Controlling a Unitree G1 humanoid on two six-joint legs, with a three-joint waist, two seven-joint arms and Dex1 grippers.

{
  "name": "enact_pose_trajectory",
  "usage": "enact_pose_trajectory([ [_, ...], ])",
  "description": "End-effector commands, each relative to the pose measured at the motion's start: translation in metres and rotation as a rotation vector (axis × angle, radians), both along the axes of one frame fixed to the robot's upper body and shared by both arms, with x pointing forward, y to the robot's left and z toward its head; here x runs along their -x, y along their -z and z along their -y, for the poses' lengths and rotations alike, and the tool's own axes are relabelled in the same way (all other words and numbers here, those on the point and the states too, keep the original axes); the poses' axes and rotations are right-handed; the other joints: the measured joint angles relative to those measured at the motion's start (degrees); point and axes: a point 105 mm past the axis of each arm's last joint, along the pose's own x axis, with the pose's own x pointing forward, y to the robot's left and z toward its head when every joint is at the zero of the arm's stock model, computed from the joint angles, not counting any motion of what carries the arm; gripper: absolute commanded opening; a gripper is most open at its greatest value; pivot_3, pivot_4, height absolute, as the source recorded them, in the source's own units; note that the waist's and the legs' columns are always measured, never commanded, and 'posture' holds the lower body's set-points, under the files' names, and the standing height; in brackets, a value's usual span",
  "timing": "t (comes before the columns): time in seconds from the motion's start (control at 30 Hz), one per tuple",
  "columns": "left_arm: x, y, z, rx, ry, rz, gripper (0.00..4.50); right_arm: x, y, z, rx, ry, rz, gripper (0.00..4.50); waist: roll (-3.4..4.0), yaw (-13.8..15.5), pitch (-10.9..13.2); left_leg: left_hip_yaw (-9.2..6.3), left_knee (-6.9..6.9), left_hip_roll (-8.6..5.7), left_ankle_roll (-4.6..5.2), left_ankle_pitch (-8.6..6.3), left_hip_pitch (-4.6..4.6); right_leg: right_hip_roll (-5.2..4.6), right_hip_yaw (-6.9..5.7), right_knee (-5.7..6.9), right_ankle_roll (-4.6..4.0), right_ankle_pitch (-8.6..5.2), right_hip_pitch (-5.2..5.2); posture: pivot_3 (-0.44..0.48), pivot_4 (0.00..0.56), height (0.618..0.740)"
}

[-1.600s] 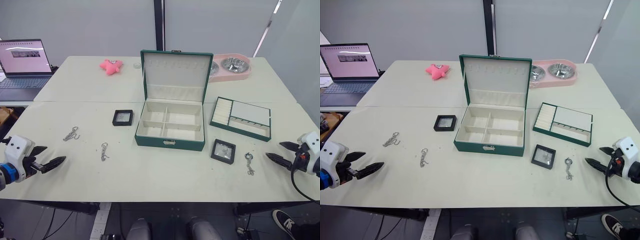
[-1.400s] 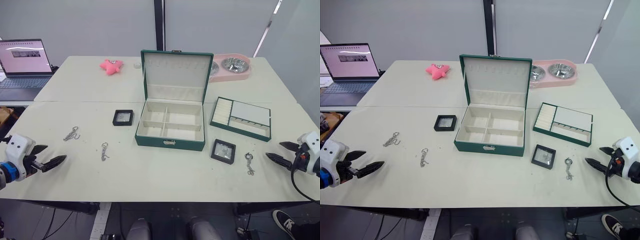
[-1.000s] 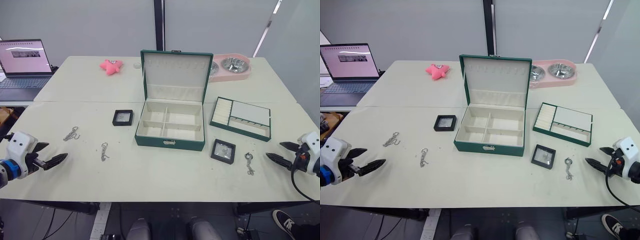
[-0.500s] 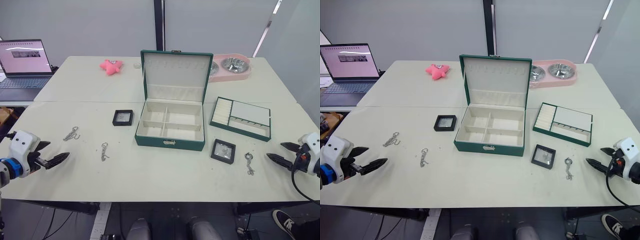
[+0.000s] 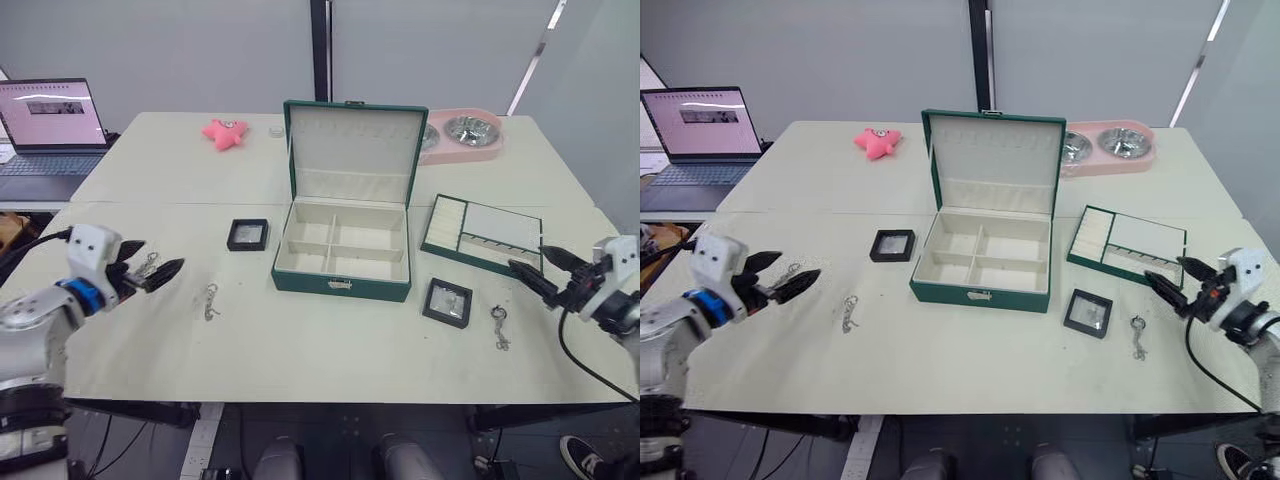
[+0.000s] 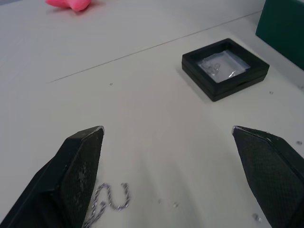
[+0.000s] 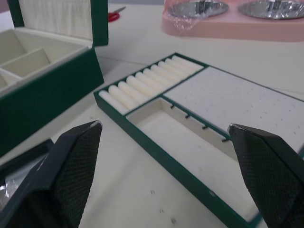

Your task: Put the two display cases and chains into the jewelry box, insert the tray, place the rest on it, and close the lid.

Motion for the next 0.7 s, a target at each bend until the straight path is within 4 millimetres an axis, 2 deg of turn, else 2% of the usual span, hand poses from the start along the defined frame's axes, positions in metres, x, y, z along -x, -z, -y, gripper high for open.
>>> enact_pose_trajectory([
  [0.03, -0.014, -0.006, 0.029, -0.029, 0.059, 0.020, 4.31, -0.010, -0.009, -0.034, 0.064, -0.047, 0.049, 4.13, 0.00, -0.09, 0.00, 0.02, 0.00, 0.00, 0.00, 0.00, 0.00, 0.00, 0.02, 0.01, 0.00, 0.00, -0.02, 0.000, 0.150, 0.740],
  [0.1, -0.019, -0.001, 0.041, -0.027, 0.078, 0.011, 3.91, -0.014, -0.002, -0.051, 0.105, -0.081, 0.024, 3.68, 0.00, -0.17, 0.00, 0.05, -0.02, -0.01, 0.00, 0.00, -0.02, 0.01, 0.04, 0.01, 0.00, 0.00, -0.06, 0.000, 0.150, 0.740],
  [0.27, -0.027, 0.012, 0.076, -0.051, 0.149, -0.017, 2.33, -0.027, 0.016, -0.080, 0.220, -0.127, -0.028, 2.14, 0.00, -0.06, 0.00, 0.05, -0.01, -0.01, 0.00, 0.00, -0.07, 0.00, 0.04, -0.01, 0.00, 0.00, -0.13, 0.000, 0.150, 0.740],
  [0.5, -0.027, 0.022, 0.109, -0.048, 0.238, -0.048, 0.17, -0.036, 0.021, -0.111, 0.249, -0.207, -0.042, 0.46, 0.00, -0.10, -0.01, 0.01, 0.00, -0.01, 0.00, 0.00, -0.07, 0.00, 0.02, 0.01, 0.00, 0.00, -0.12, 0.000, 0.150, 0.740],
  [0.57, -0.024, 0.024, 0.117, -0.041, 0.264, -0.054, 0.00, -0.038, 0.020, -0.120, 0.240, -0.232, -0.039, 0.02, 0.00, -0.12, -0.01, 0.02, 0.00, -0.01, 0.00, 0.00, -0.07, 0.00, 0.02, 0.01, 0.00, 0.00, -0.12, 0.000, 0.150, 0.740],
  [0.7, -0.016, 0.028, 0.127, -0.035, 0.317, -0.076, 0.00, -0.040, 0.017, -0.131, 0.232, -0.262, -0.033, 0.02, 0.00, -0.14, -0.01, 0.01, 0.00, -0.01, -0.01, 0.01, -0.07, 0.00, 0.01, 0.00, 0.00, 0.00, -0.11, 0.000, 0.150, 0.740],
])
